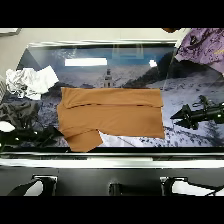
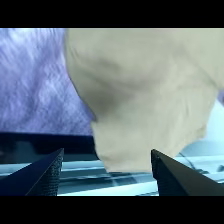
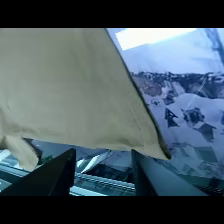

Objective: Fold the clothes and pants, and hang the long-sleeved shirts on hangers.

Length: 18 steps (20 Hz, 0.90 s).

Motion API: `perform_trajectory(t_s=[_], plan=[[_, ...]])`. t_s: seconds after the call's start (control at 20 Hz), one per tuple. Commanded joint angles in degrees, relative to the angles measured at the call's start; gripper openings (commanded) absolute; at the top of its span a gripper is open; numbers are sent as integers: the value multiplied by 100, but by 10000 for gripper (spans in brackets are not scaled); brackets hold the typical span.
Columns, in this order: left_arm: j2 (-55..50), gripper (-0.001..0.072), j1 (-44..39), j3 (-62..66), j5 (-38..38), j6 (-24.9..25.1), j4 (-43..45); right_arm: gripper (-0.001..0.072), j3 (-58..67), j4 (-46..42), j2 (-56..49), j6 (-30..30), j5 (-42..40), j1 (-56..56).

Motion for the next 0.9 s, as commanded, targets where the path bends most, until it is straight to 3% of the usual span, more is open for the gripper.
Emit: perform_trajectory(t_s=[0.0,0.35,0.85], plan=[[271,614,-245,-758,249,168,-452,421,-214,229,81,-68,-55,-2],[-35,603,-1008,-809,1104,-4,-455,420,-216,229,201,-72,-42,-2],[-455,595,-1429,-809,1888,-4,-737,419,-216,232,330,-90,-90,-2]])
